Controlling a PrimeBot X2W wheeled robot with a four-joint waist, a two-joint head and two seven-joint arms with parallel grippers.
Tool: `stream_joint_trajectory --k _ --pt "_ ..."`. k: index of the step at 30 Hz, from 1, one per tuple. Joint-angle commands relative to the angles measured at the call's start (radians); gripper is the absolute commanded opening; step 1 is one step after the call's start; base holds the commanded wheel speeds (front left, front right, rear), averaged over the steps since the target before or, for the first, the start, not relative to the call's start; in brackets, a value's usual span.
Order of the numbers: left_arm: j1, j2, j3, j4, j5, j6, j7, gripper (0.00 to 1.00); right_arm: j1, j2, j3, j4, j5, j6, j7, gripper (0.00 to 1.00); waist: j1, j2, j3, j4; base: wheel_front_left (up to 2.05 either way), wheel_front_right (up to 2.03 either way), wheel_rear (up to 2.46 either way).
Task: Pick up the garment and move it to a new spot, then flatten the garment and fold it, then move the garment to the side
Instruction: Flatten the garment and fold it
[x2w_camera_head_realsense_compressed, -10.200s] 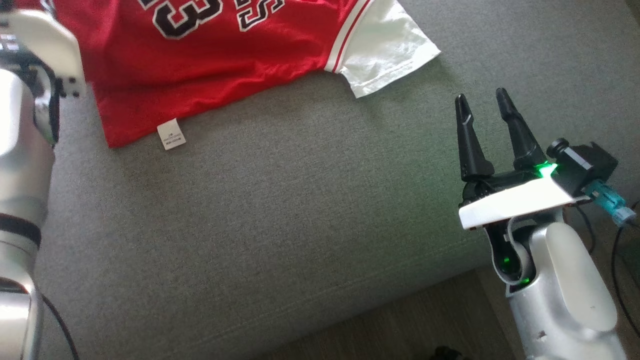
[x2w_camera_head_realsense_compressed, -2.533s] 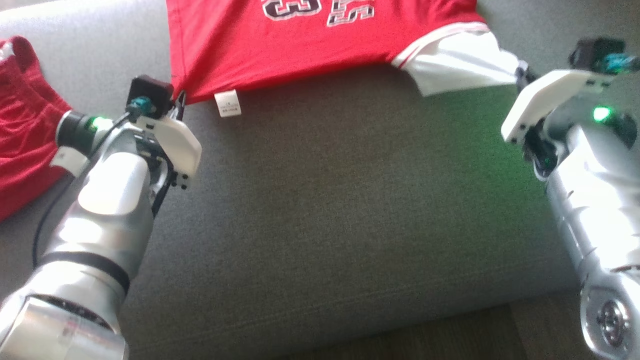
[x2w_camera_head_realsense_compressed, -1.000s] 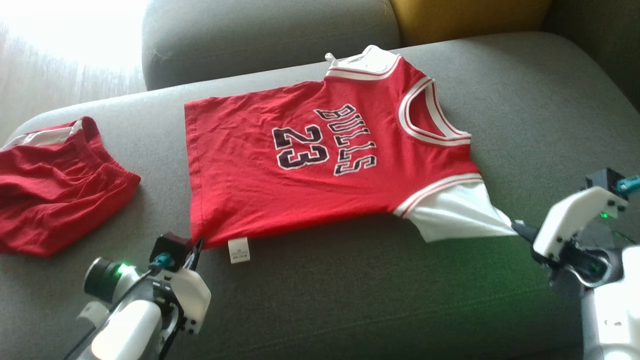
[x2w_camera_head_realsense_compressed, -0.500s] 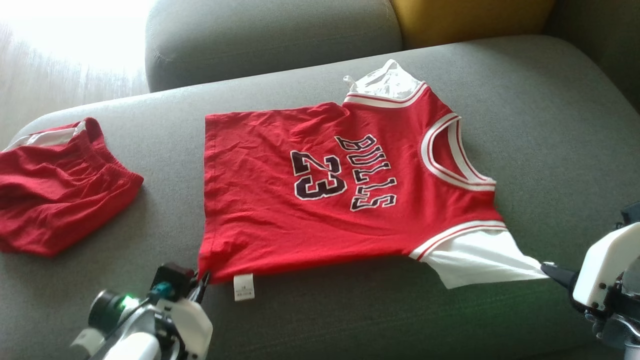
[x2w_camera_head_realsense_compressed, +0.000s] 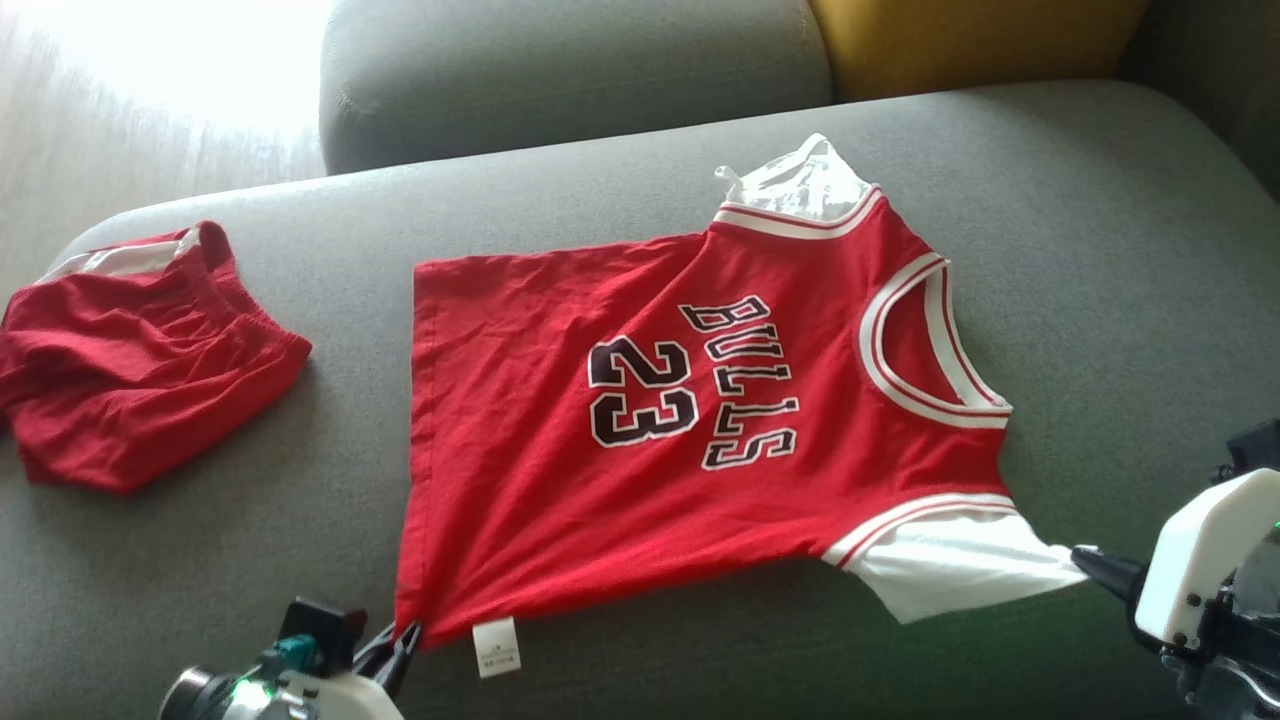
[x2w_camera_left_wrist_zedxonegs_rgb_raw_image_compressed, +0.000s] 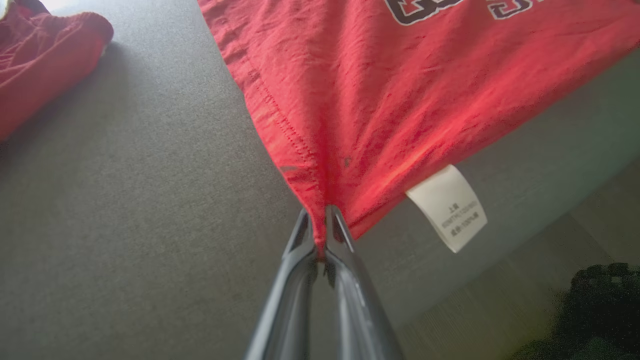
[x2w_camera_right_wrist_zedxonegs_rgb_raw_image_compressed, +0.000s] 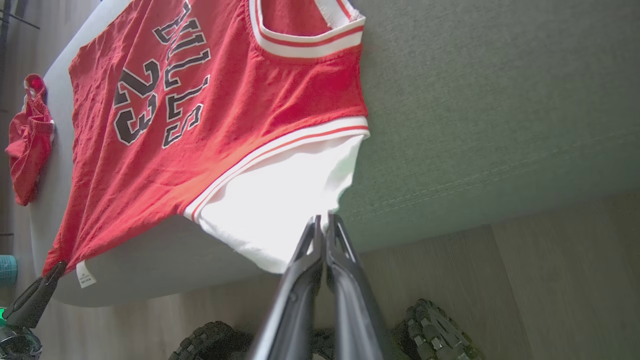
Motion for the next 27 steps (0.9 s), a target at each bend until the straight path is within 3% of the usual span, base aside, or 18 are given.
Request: stream_joint_trajectory --k 1,9,27 --pt "-0.025 0.044 0.058 -0.049 -0.014 0.011 0.005 0.00 -0.015 -0.012 0.026 -0.054 0.010 0.000 0.008 0.00 0.0001 -0.0001 0.000 0.003 0.00 0.00 0.00" --pt "0.020 0.080 0.053 -0.151 -0.019 0.033 0.035 0.00 0.015 -0.012 0.029 -0.091 0.027 0.000 0.046 0.00 0.0001 -0.0001 -0.004 0.010 0.00 0.00 0.00" --pt "0.017 0.113 0.021 -0.208 -0.023 0.021 0.105 0.00 0.011 -0.024 0.022 -0.152 0.022 0.000 0.107 0.00 0.0001 -0.0001 0.016 -0.019 0.00 0.00 0.00"
